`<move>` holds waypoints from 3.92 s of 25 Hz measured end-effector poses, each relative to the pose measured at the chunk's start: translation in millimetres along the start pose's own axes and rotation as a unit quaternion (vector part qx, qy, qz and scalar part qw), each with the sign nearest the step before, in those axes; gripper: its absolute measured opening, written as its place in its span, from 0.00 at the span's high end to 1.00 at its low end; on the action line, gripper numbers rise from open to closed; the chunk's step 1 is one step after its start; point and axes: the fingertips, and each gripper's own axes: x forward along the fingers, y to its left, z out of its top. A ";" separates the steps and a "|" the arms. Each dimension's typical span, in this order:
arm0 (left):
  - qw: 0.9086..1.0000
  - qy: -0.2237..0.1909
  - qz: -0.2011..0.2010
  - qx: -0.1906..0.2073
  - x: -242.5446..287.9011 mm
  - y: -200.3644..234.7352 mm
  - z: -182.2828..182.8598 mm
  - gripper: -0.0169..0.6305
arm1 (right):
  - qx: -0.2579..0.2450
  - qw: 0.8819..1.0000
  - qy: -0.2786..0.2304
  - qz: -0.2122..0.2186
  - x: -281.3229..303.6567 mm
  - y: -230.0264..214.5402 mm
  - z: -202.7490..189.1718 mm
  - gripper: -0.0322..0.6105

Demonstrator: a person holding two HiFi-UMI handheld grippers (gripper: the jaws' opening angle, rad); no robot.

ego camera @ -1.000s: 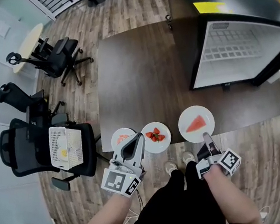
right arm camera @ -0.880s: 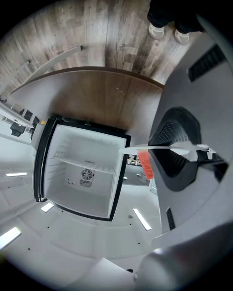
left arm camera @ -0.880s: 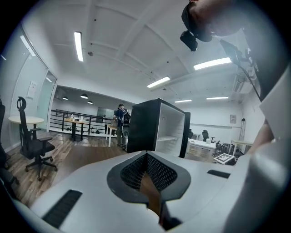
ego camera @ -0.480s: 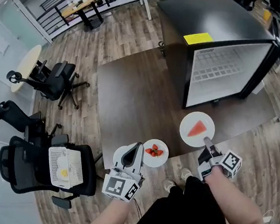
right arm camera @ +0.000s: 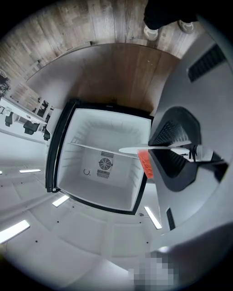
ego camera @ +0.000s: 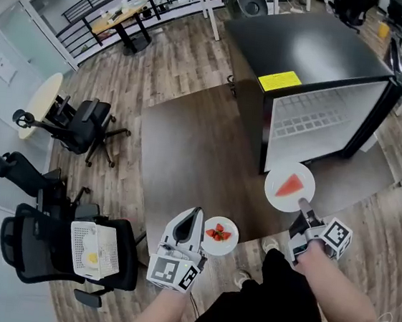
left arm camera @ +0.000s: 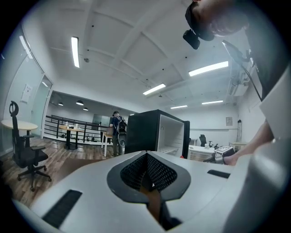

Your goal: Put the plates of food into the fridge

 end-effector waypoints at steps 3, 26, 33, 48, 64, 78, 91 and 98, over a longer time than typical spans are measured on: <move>1.000 0.006 0.000 0.001 18.0 -5.2 0.0 0.97 | 0.006 1.000 0.000 0.005 9.7 3.6 17.6 0.93; 0.999 -0.016 0.039 0.030 128.2 -7.2 42.3 0.97 | -0.003 0.999 0.038 0.034 113.8 48.9 101.0 0.93; 0.998 -0.012 0.050 0.036 147.9 -2.4 50.3 0.97 | 0.003 0.998 0.052 0.035 144.8 58.7 109.3 0.92; 0.996 -0.010 0.084 0.041 167.4 22.7 58.5 0.97 | 0.002 0.997 0.071 0.006 194.6 65.3 115.1 0.92; 0.994 -0.009 0.100 0.035 176.6 36.7 56.0 0.97 | 0.010 0.997 0.069 -0.021 220.1 69.7 116.5 0.92; 0.994 -0.007 0.106 0.034 169.3 34.1 53.7 0.97 | 0.010 0.997 0.067 -0.034 222.2 79.2 116.1 0.76; 0.994 -0.008 0.100 0.042 166.4 24.3 58.2 0.97 | -0.093 0.990 0.076 -0.074 213.8 93.0 118.5 0.38; 0.994 -0.009 0.098 0.043 162.5 20.2 57.4 0.97 | -0.148 0.981 0.076 -0.098 203.8 85.8 121.2 0.37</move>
